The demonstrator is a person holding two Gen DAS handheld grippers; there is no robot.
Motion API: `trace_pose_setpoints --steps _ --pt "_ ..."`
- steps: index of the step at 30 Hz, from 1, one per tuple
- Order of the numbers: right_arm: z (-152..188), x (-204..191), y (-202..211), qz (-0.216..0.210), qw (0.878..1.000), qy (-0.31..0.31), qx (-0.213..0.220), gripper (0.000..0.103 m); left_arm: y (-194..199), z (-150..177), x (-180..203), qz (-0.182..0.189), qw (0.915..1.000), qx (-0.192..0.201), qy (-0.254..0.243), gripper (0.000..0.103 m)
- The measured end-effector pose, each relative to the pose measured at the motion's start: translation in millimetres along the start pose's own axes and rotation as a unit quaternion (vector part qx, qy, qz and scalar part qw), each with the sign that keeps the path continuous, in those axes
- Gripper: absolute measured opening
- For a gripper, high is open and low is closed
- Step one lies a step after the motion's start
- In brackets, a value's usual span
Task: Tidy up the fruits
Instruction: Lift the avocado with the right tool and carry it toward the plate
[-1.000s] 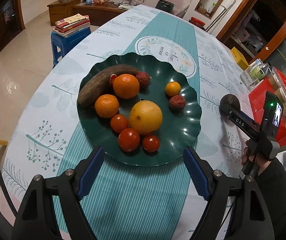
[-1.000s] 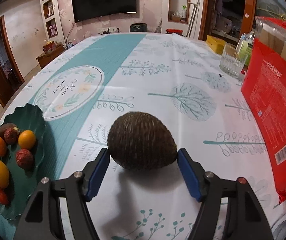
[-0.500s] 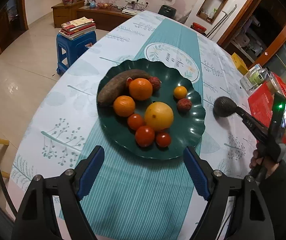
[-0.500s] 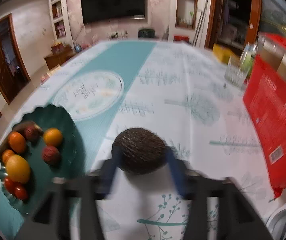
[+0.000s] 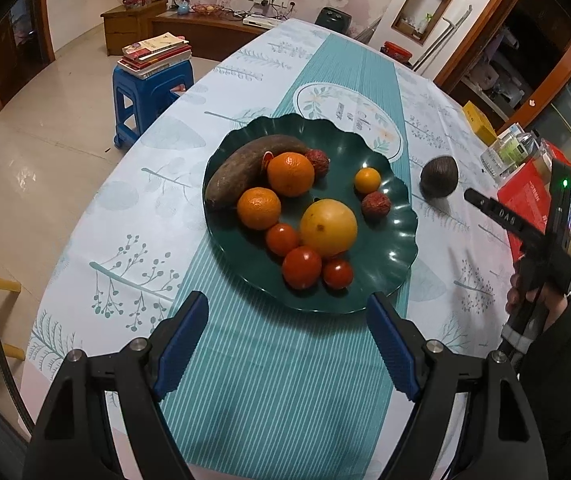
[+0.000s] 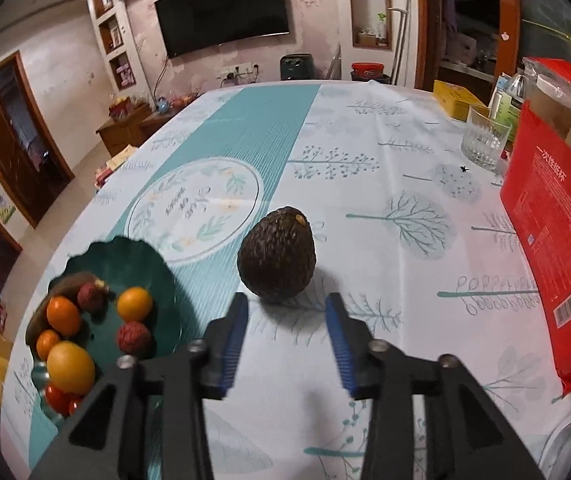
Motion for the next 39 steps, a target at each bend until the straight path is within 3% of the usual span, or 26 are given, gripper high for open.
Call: trace_pose_setpoints --steps 13,21,26,39 --pt "-11.5 0.1 -10.3 0.011 1.0 -0.018 -0.012 0.064 -16.5 -27.5 8.9 0.025 0.9986 -0.02 -0.043 0.08" --pt "-29.1 7.4 -34.1 0.025 0.999 -0.031 -0.015 0.069 -26.1 -48.9 13.4 0.039 0.9978 -0.015 -0.051 0.08" --pt "-38.7 9.8 -56.0 0.037 0.999 -0.025 -0.025 0.07 -37.9 -51.7 11.8 0.028 0.9977 -0.045 -0.043 0.08" --pt "-52.4 18.3 -103.8 0.062 0.996 -0.029 -0.055 0.068 -42.2 -66.4 -1.2 -0.026 0.9986 -0.035 -0.03 0.08"
Point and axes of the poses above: each gripper's, at about its wrist camera, not at the fingertips, and y roughly against the way its jaws point, x to its right, z to its underside, the point moved 9 cm from there along -y, roughly the way its jaws point, and after that the axes turned 5 degrees about y, right-handed, at the moved point
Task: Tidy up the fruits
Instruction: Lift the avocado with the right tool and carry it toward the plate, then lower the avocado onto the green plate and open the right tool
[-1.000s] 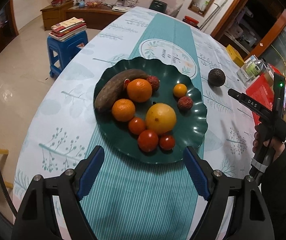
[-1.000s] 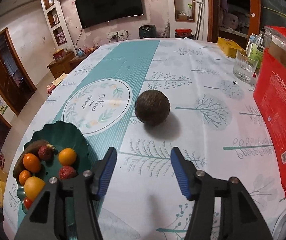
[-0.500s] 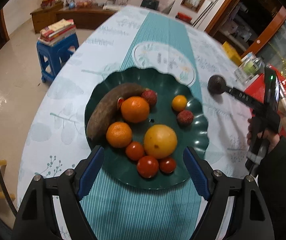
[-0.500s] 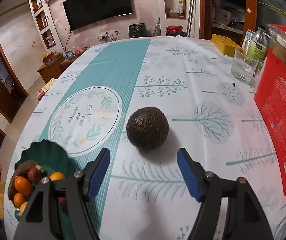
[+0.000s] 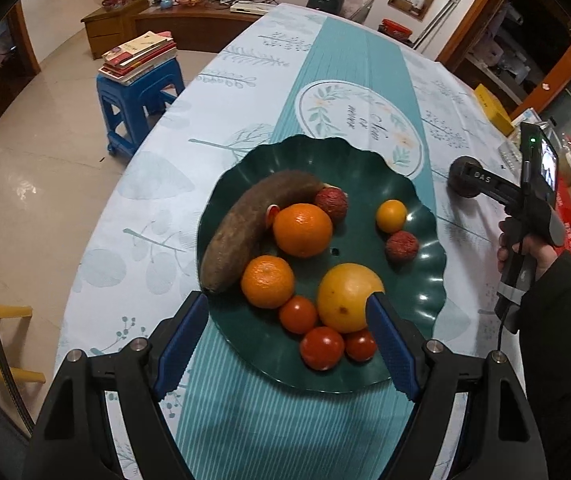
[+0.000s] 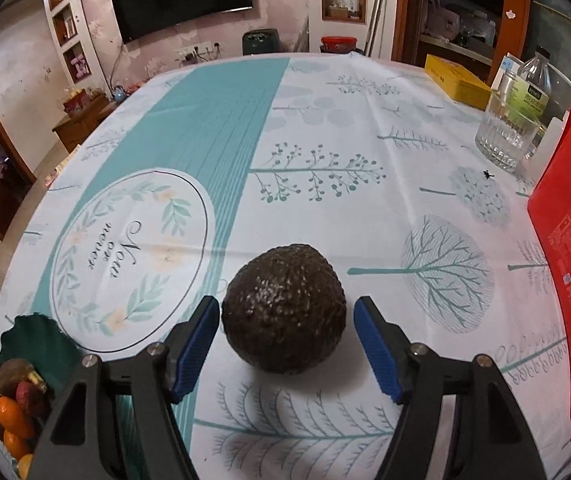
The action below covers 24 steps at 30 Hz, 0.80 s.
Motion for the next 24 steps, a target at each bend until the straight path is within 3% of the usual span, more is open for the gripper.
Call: trace_pose_setpoints --steps 2,13,24 --pt "-0.5 -0.1 0.5 -0.003 1.0 -0.002 0.001 0.063 1.9 -3.0 -1.7 -0.007 1.0 0.003 0.001 0.08" --pt "17.5 -3.8 13.0 -0.01 0.999 -0.006 -0.033 0.062 10.3 -8.6 -8.4 -0.043 0.9989 0.019 0.0 0.08" --pt "62.9 -30.5 71.9 -0.047 0.998 -0.009 -0.051 0.062 34.9 -6.6 -5.4 -0.052 0.9967 0.06 -0.018 0.08"
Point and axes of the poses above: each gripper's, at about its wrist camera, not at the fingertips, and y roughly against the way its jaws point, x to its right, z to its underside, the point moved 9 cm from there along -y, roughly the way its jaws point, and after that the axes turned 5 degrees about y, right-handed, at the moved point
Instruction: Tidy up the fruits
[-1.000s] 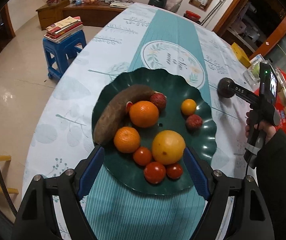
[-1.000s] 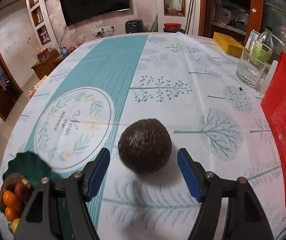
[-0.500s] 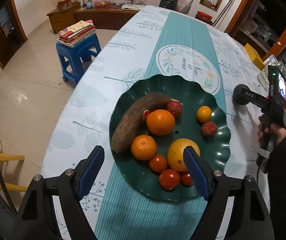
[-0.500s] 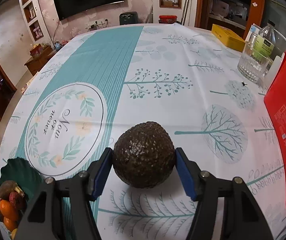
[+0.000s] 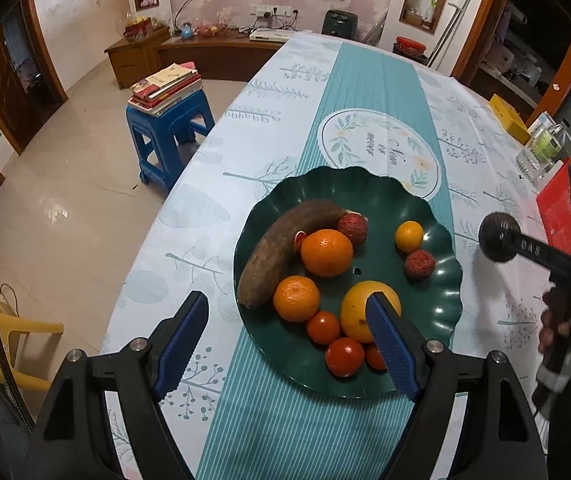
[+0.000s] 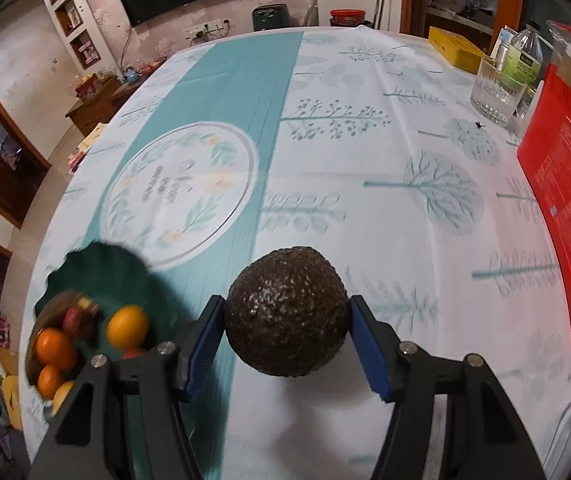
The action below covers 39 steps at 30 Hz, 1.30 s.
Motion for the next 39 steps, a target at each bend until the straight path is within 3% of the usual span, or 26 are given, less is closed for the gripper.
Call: trace_pose_setpoints --steps 10,23,26,30,39 --pt "41.1 -52.9 41.1 -0.031 0.999 0.011 0.002 0.062 13.5 13.1 -6.7 0.044 0.999 0.003 -0.005 0.08" --pt "82.7 -108.3 38.4 -0.037 0.999 0.011 -0.021 0.063 53.3 33.5 -52.8 0.089 0.9956 0.019 -0.02 0.08" --pt "83.6 -113.5 55.0 -0.041 0.999 0.007 0.011 0.064 60.2 38.0 -59.7 0.097 0.9947 0.022 -0.025 0.08" --pt "100.8 -109.3 73.7 -0.02 1.0 0.004 0.012 0.068 67.8 48.2 -57.4 0.112 0.993 0.013 -0.037 0.08" --pt "193.1 -80.7 107.3 -0.02 0.999 -0.036 -0.012 0.077 87.3 91.0 -34.1 0.139 0.9888 -0.007 -0.054 0.08"
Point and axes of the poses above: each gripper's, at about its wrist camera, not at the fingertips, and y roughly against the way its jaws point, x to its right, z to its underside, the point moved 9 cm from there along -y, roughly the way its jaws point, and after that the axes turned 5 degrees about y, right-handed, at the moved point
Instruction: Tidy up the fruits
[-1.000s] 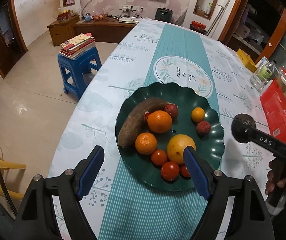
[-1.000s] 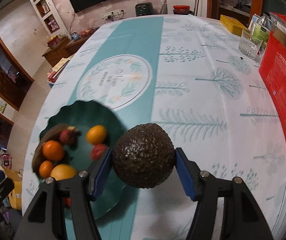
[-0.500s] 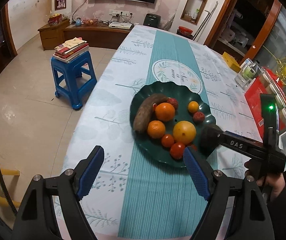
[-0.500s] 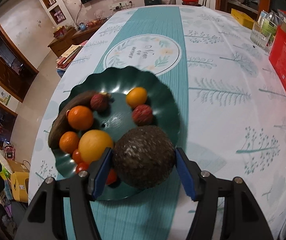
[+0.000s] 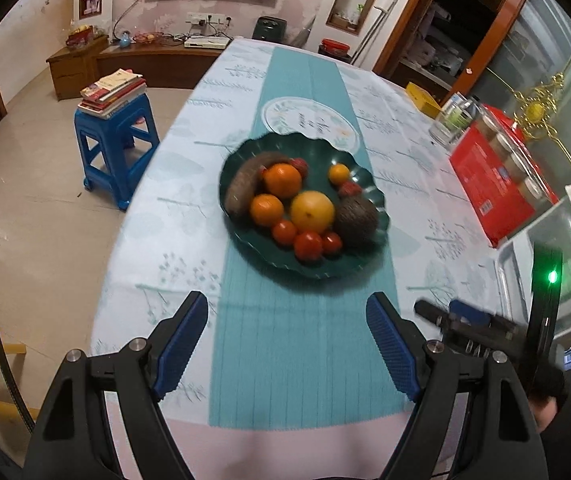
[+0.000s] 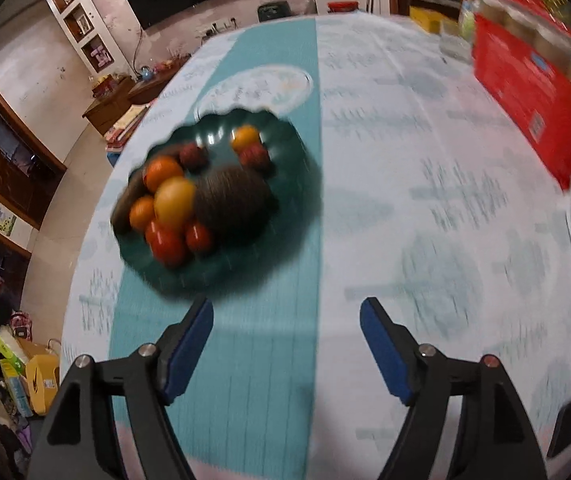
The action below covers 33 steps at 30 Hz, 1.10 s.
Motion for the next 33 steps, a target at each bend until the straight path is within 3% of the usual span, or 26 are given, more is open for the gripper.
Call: trace_pose_setpoints --steps 5,12,22,26,30,33 --pt "47.1 10.4 22.1 -0.017 1.0 -0.014 -0.016 0.079 6.8 29.8 22.9 -0.004 1.0 -0.001 -0.002 0.08" --pt "76.9 11.2 83.5 -0.031 0.999 -0.011 0.018 0.09 27.5 68.8 69.6 -0.034 0.9981 -0.008 -0.051 0.081" --pt "70.2 23.6 168.0 -0.025 0.997 0.028 0.074 0.096 82.8 66.9 139.3 -0.018 0.9955 0.048 -0.08 0.088" --pt "62.1 28.7 185.4 -0.032 0.996 0.022 0.074 0.096 95.9 58.9 157.4 -0.019 0.9936 0.071 -0.085 0.088" --pt "56.8 32.7 197.7 -0.012 0.996 0.029 0.088 0.097 100.9 54.9 166.3 -0.034 0.992 0.086 -0.086 0.091" --pt "59.2 32.0 198.2 -0.015 0.995 0.037 0.096 0.097 99.6 57.7 168.3 -0.046 0.9908 0.096 -0.083 0.098"
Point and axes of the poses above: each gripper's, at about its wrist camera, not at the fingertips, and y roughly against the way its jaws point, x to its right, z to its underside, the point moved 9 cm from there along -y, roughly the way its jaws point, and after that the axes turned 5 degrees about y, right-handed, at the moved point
